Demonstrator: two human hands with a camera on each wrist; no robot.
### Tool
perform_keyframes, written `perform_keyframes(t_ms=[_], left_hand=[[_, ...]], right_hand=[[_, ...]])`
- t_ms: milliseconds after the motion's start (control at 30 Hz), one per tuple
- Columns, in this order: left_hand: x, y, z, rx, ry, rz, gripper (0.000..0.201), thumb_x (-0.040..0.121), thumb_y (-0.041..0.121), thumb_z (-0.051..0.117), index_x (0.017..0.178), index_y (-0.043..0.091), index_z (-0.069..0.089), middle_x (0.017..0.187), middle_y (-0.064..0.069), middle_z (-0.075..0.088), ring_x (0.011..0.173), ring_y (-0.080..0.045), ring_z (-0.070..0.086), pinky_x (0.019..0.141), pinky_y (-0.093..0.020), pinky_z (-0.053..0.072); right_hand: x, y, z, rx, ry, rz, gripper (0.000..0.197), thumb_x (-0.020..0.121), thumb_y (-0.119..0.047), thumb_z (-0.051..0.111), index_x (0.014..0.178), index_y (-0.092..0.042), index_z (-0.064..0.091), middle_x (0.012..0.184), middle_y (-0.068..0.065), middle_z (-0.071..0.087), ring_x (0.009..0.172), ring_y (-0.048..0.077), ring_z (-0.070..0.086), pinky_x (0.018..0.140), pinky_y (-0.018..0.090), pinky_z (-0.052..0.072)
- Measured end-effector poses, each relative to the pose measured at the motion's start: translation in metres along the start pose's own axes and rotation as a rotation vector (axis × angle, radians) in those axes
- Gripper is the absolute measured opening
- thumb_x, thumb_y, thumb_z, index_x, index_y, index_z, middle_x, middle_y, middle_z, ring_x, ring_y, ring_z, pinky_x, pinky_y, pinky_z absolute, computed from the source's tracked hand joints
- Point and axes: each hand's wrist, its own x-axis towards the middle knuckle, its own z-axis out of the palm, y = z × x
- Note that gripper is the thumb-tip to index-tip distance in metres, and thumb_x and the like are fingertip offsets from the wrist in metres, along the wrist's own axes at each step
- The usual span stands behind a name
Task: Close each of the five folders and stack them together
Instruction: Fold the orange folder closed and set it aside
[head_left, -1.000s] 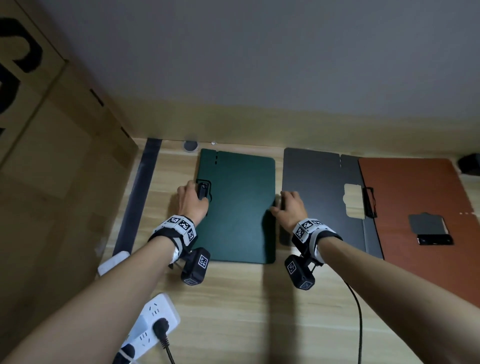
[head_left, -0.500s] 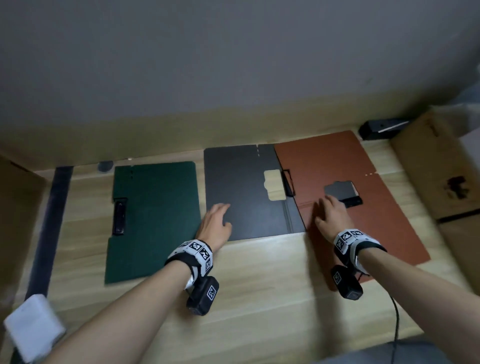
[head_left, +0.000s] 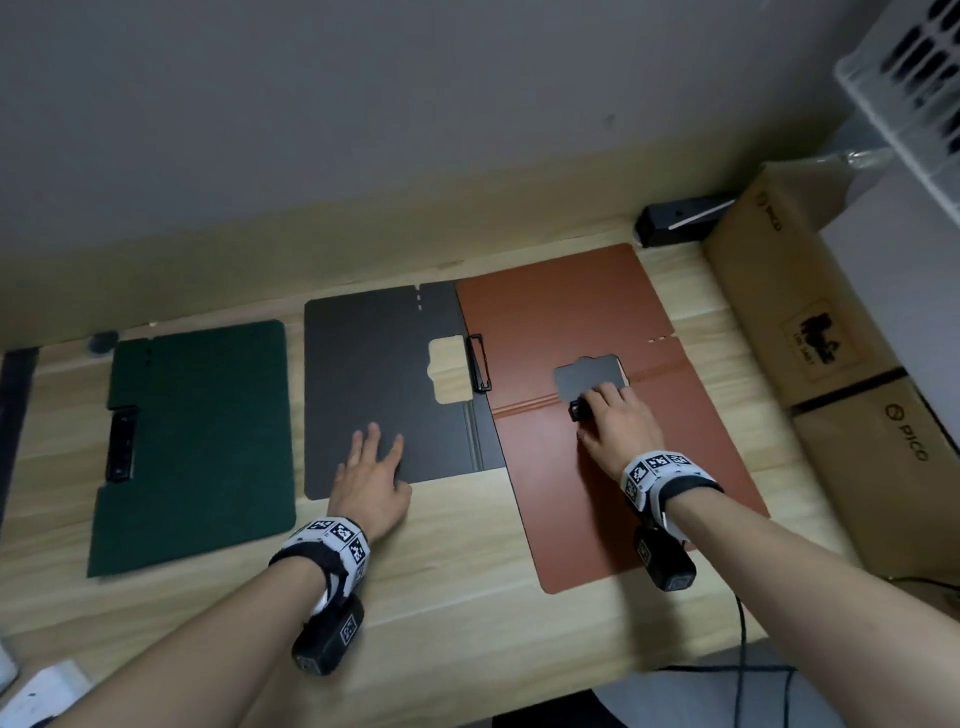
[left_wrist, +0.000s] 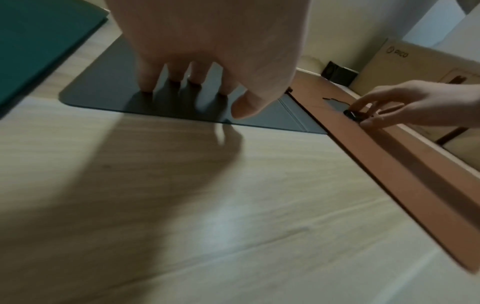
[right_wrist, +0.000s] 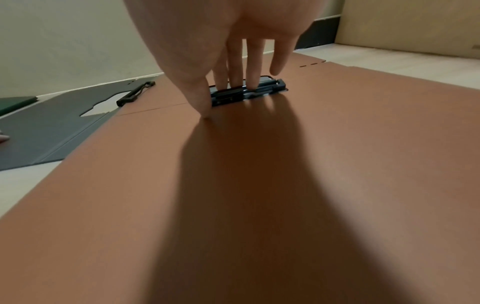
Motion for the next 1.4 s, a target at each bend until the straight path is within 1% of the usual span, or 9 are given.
perform_keyframes(t_ms=[167, 333, 533, 667, 867, 967, 1100, 1267, 1400], left_hand=[[0.013, 0.026, -0.012, -0.114, 0.130, -0.072, 0.056, 0.092, 0.025, 0.048, 0.146, 0.014, 0.042, 0.155, -0.013, 0.029, 0.142, -0.030, 0.030, 0.110, -0.045, 0.038], [0.052, 0.076, -0.025, -0.180, 0.222, 0.047, 0.039, 0.089, 0.021, 0.050, 0.127, 0.014, 0.058, 0.130, -0.003, 0.051, 0.124, -0.023, 0.043, 0.090, -0.040, 0.047], [0.112, 0.128, -0.040, 0.009, 0.167, -0.015, 0.051, 0.094, 0.055, 0.035, 0.107, 0.011, 0.057, 0.103, -0.010, 0.067, 0.095, -0.033, 0.063, 0.069, -0.035, 0.042], [0.123, 0.129, -0.045, 0.182, 0.219, 0.042, 0.052, 0.100, 0.046, 0.029, 0.095, 0.008, 0.065, 0.097, -0.014, 0.071, 0.088, -0.034, 0.066, 0.066, -0.034, 0.038], [0.118, 0.125, -0.048, 0.320, 0.147, 0.120, 0.018, 0.088, 0.010, 0.048, 0.103, 0.009, 0.059, 0.100, -0.010, 0.069, 0.094, -0.034, 0.067, 0.066, -0.034, 0.041], [0.119, 0.127, -0.047, 0.295, 0.174, 0.122, 0.021, 0.097, 0.022, 0.044, 0.105, 0.009, 0.059, 0.102, -0.011, 0.069, 0.096, -0.034, 0.066, 0.068, -0.035, 0.041], [0.125, 0.129, -0.042, 0.219, 0.212, 0.069, 0.055, 0.102, 0.051, 0.026, 0.103, 0.009, 0.061, 0.102, -0.012, 0.069, 0.094, -0.033, 0.066, 0.065, -0.033, 0.037], [0.111, 0.134, -0.045, 0.083, 0.238, 0.031, 0.040, 0.098, 0.045, 0.041, 0.109, 0.008, 0.051, 0.104, -0.011, 0.066, 0.093, -0.034, 0.065, 0.066, -0.036, 0.042], [0.089, 0.155, -0.031, -0.081, 0.254, 0.158, 0.032, 0.093, 0.033, 0.047, 0.111, 0.009, 0.054, 0.110, -0.011, 0.062, 0.100, -0.032, 0.062, 0.077, -0.040, 0.050]], right_hand=[[0.004, 0.015, 0.002, 0.080, -0.003, -0.015, 0.040, 0.083, -0.048, 0.066, 0.113, -0.023, 0.060, 0.114, -0.001, 0.054, 0.109, 0.024, 0.045, 0.088, 0.035, 0.041], [0.011, 0.024, 0.004, 0.190, -0.027, -0.015, 0.043, 0.079, -0.052, 0.069, 0.112, -0.025, 0.061, 0.111, -0.001, 0.052, 0.108, 0.022, 0.045, 0.089, 0.035, 0.040], [0.015, 0.030, 0.012, 0.261, 0.007, 0.003, 0.041, 0.074, -0.050, 0.075, 0.106, -0.027, 0.065, 0.108, -0.002, 0.053, 0.105, 0.021, 0.043, 0.088, 0.035, 0.037], [0.016, 0.032, 0.015, 0.277, 0.038, 0.000, 0.042, 0.070, -0.051, 0.076, 0.101, -0.025, 0.067, 0.103, -0.002, 0.055, 0.100, 0.022, 0.045, 0.083, 0.036, 0.038], [0.013, 0.042, 0.018, 0.274, 0.067, 0.007, 0.042, 0.069, -0.052, 0.077, 0.100, -0.025, 0.067, 0.103, -0.003, 0.056, 0.098, 0.022, 0.046, 0.079, 0.032, 0.035], [0.008, 0.053, 0.018, 0.283, 0.096, 0.047, 0.040, 0.069, -0.051, 0.078, 0.099, -0.026, 0.067, 0.102, -0.004, 0.056, 0.095, 0.021, 0.046, 0.075, 0.030, 0.030], [0.003, 0.062, 0.018, 0.285, 0.097, 0.077, 0.038, 0.070, -0.048, 0.079, 0.098, -0.025, 0.067, 0.102, -0.004, 0.056, 0.095, 0.022, 0.046, 0.076, 0.030, 0.029], [0.003, 0.060, 0.016, 0.286, 0.084, 0.090, 0.038, 0.070, -0.047, 0.079, 0.097, -0.025, 0.065, 0.100, -0.004, 0.055, 0.099, 0.023, 0.047, 0.078, 0.031, 0.030], [0.002, 0.059, 0.015, 0.290, 0.081, 0.089, 0.038, 0.072, -0.048, 0.077, 0.099, -0.025, 0.065, 0.102, -0.004, 0.055, 0.101, 0.022, 0.046, 0.079, 0.031, 0.031]])
